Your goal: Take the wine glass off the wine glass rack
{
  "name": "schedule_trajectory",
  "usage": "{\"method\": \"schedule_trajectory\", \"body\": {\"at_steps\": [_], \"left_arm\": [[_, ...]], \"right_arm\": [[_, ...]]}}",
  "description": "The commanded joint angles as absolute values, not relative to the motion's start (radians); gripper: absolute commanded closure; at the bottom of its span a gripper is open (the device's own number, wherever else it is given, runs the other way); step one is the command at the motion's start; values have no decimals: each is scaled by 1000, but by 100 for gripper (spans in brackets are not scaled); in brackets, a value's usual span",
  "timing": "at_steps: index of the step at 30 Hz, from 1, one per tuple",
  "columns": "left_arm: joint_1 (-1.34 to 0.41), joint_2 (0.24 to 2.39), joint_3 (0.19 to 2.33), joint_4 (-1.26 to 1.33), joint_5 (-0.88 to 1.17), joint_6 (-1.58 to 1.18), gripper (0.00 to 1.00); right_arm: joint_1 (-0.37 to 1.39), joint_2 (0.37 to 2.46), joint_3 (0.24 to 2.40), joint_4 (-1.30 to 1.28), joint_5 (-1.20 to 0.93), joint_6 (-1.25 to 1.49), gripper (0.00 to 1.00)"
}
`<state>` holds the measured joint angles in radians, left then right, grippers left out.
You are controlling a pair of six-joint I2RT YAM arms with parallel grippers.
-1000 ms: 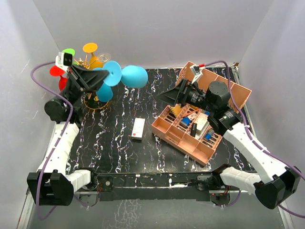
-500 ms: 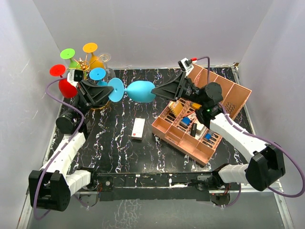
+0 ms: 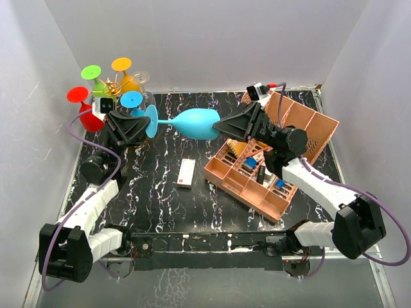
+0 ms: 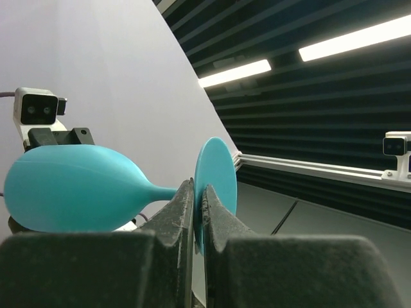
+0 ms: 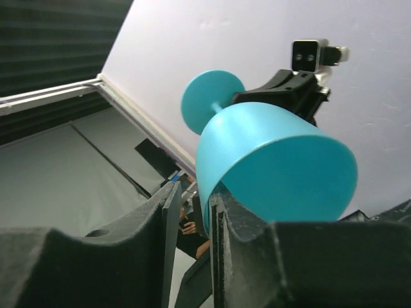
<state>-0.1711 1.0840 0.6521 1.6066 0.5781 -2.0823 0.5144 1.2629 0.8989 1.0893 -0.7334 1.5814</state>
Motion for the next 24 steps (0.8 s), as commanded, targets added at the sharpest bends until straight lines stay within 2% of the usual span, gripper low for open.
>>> {"method": "schedule_trajectory", "body": {"at_steps": [1, 4, 6, 8, 10, 12, 14, 16, 18, 24], "left_arm": [[-181, 1083, 636, 1731, 550, -2136, 100], [-187, 1080, 629, 1724, 541, -2126, 97], [-186, 1071, 624, 1716, 534, -2113, 86], [-187, 1060, 618, 1705, 525, -2093, 70], [-187, 1038, 599, 1677, 515, -2065, 46], [-186, 1001, 572, 1615, 506, -2021, 25], [-187, 948, 540, 1514, 497, -1966, 12], [-186, 869, 514, 1390, 488, -1893, 5], [-187, 797, 500, 1236, 481, -1819, 3], [-185, 613, 559, 589, 432, -1537, 3]], "right_arm": [[524, 1250, 945, 1410, -716, 1731, 75], [524, 1257, 946, 1477, -697, 1769, 88], [525, 1247, 934, 1487, -681, 1769, 92], [524, 1224, 909, 1469, -666, 1741, 92], [524, 1187, 886, 1386, -663, 1679, 92], [524, 1134, 876, 1201, -660, 1577, 92], [524, 1067, 888, 915, -632, 1445, 92], [524, 994, 922, 534, -551, 1317, 92], [524, 935, 941, 264, -424, 1205, 92], [524, 897, 987, -57, -346, 882, 92]]}}
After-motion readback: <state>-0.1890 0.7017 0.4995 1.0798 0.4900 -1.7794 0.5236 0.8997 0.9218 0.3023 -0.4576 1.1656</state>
